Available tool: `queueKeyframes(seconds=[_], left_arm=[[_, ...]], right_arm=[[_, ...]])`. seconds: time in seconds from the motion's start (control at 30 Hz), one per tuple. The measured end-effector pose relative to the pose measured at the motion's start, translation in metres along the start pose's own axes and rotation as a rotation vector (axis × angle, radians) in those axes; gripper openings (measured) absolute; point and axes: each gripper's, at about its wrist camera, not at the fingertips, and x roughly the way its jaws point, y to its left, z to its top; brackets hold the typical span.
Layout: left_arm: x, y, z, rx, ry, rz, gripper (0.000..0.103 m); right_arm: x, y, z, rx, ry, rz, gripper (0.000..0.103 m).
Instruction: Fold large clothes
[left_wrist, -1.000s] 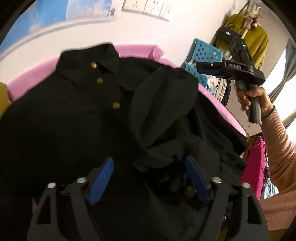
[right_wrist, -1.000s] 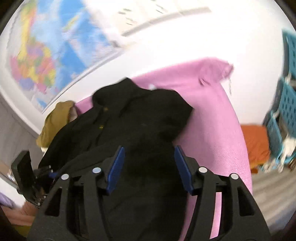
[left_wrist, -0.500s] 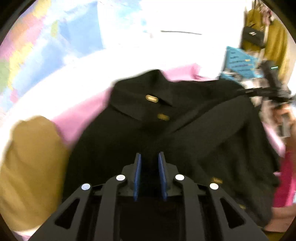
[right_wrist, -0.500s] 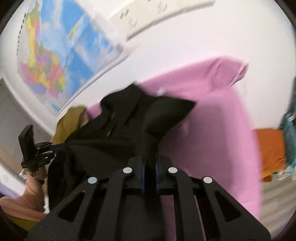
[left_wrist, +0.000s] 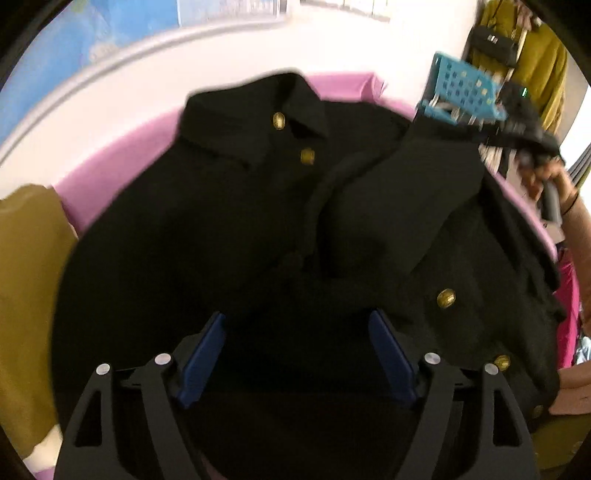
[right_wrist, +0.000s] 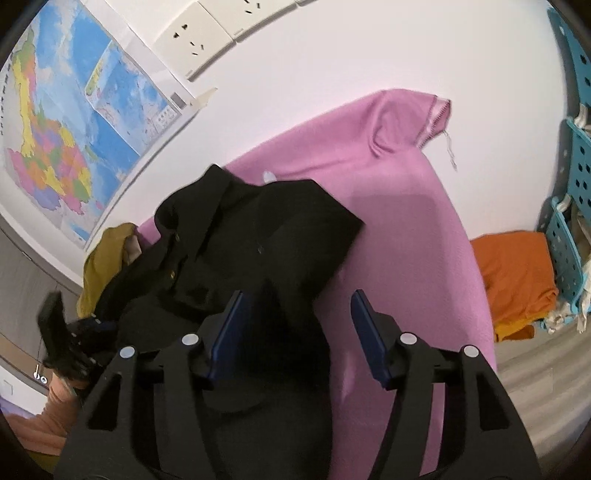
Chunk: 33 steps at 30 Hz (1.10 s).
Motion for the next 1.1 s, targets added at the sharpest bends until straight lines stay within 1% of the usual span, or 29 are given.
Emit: queueKeyframes(seconds=[0.03,0.07,0.1,0.13,0.17,0.2,0.23,0.27,0.33,0.37,0.4,0.43,0.5,0.53,0.57,0.6,0.63,0.67,0.7,0.77,0.8,0.87,0.9,0.97,1.03,1.1], left_arm=[[0.005,-0.002,0.001,0.003,0.006,0.018,0.075],[0.007,-0.002,0.002,0.004,-0.001,0.039,0.066],[0.007,-0.002,0.004,0.003,-0.013,0.051,0.047],[0.003,0.0,0.004,-0.005,-0.024,0.051,0.034],[-0.002,0.006,0.008,-0.025,-0.037,0.081,0.011],[-0.008,0.011,0.012,-0.039,-0.053,0.103,0.009],[-0.013,0.016,0.016,-0.053,-0.078,0.113,0.008],[-0.024,0.023,0.021,-0.069,-0.118,0.128,0.008],[-0.041,0.033,0.031,-0.085,-0.171,0.163,0.008],[-0.049,0.039,0.036,-0.095,-0.2,0.168,0.008],[-0.052,0.044,0.039,-0.107,-0.215,0.171,0.008],[-0.05,0.048,0.043,-0.125,-0.219,0.189,0.008],[-0.033,0.052,0.048,-0.133,-0.177,0.214,0.008],[-0.019,0.054,0.05,-0.133,-0.137,0.233,0.008],[-0.009,0.053,0.048,-0.132,-0.112,0.239,0.01],[-0.002,0.052,0.044,-0.132,-0.084,0.25,0.015],[0.006,0.054,0.042,-0.138,-0.062,0.267,0.015],[0.01,0.055,0.041,-0.14,-0.054,0.273,0.015],[0.011,0.055,0.04,-0.135,-0.057,0.267,0.021],[0.007,0.056,0.037,-0.151,-0.054,0.239,0.037],[0.005,0.057,0.038,-0.147,-0.062,0.233,0.037],[0.004,0.054,0.036,-0.132,-0.06,0.256,0.037],[0.005,0.054,0.035,-0.136,-0.05,0.265,0.037],[0.002,0.056,0.034,-0.135,-0.053,0.283,0.037],[-0.006,0.051,0.033,-0.129,-0.08,0.292,0.039],[-0.021,0.045,0.028,-0.111,-0.12,0.302,0.049]], right_arm=[[0.003,-0.001,0.002,0.0,0.009,0.003,0.059],[0.013,0.001,0.004,-0.004,0.029,-0.006,0.058],[0.019,0.002,0.004,-0.013,0.047,-0.015,0.056],[0.025,0.004,0.005,-0.02,0.06,-0.018,0.041],[0.032,0.006,0.006,-0.029,0.079,-0.014,0.023],[0.033,0.01,0.008,-0.045,0.076,-0.014,0.016],[0.031,0.012,0.009,-0.057,0.056,-0.005,0.011],[0.023,0.016,0.012,-0.069,0.015,0.008,0.01],[0.008,0.021,0.018,-0.076,-0.063,0.009,0.008],[-0.002,0.019,0.021,-0.059,-0.119,0.023,0.008],[-0.005,0.015,0.023,-0.029,-0.148,0.036,0.008],[-0.002,0.009,0.023,-0.002,-0.144,0.033,0.008],[0.014,0.002,0.021,0.015,-0.09,-0.021,0.009],[0.02,0.001,0.02,0.016,-0.067,-0.034,0.014],[0.029,-0.001,0.017,0.025,-0.035,-0.065,0.02],[0.033,-0.003,0.015,0.026,-0.02,-0.098,0.023],[0.034,-0.002,0.014,0.025,-0.018,-0.113,0.03],[0.032,-0.001,0.014,0.025,-0.029,-0.127,0.032],[0.028,0.0,0.013,0.022,-0.046,-0.131,0.034],[0.014,0.006,0.013,0.009,-0.089,-0.163,0.049],[0.006,0.012,0.012,-0.009,-0.118,-0.188,0.05],[-0.009,0.022,0.011,-0.033,-0.174,-0.238,0.05],[-0.015,0.029,0.01,-0.047,-0.194,-0.24,0.05],[-0.019,0.049,0.006,-0.103,-0.216,-0.2,0.05],[-0.012,0.073,0.0,-0.185,-0.182,-0.156,0.05],[0.009,0.103,-0.01,-0.285,-0.103,-0.104,0.05]])
